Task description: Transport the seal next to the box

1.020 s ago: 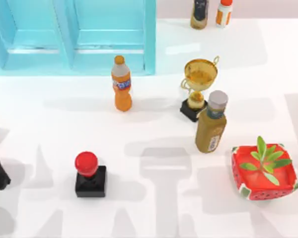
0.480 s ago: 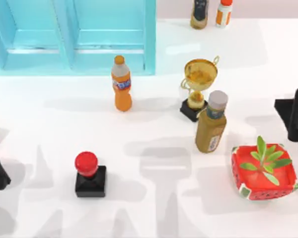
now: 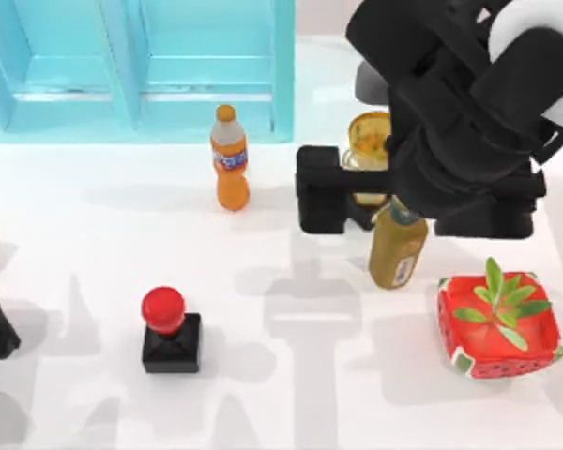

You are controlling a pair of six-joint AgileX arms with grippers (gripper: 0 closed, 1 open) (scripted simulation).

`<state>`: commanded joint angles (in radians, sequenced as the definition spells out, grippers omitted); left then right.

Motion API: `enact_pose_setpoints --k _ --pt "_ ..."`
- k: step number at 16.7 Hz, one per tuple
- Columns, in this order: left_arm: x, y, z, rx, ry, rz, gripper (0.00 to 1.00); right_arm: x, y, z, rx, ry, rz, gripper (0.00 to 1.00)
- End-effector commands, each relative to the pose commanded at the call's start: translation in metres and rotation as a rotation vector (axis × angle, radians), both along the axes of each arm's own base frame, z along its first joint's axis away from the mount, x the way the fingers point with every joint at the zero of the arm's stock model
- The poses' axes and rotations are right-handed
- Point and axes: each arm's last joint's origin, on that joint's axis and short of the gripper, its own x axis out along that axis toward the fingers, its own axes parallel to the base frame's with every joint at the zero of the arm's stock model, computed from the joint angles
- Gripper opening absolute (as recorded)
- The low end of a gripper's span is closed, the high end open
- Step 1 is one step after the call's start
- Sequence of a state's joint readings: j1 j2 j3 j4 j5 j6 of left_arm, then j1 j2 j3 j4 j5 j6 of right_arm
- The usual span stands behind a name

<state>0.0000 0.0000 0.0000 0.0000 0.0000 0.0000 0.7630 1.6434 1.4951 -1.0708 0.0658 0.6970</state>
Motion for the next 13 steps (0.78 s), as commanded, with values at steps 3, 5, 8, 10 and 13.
enact_pose_setpoints --k 3,5,8,10,13 --pt "0.0 0.0 0.0 0.0 0.0 0.0 1.0 0.008 0.067 -0.017 -0.111 0.091 -0.015 1.0" --pt "0.0 0.0 0.0 0.0 0.0 0.0 1.0 0.006 0.107 -0.03 -0.167 0.112 -0.028 1.0" --pt "0.0 0.0 0.0 0.0 0.0 0.0 1.0 -0.003 0.156 -0.044 -0.207 0.097 -0.05 1.0" --pt "0.0 0.0 0.0 0.0 0.0 0.0 1.0 -0.011 0.18 -0.049 -0.207 0.07 -0.065 1.0" --pt "0.0 0.0 0.0 0.0 0.0 0.0 1.0 -0.022 0.203 -0.052 -0.188 0.029 -0.086 1.0"
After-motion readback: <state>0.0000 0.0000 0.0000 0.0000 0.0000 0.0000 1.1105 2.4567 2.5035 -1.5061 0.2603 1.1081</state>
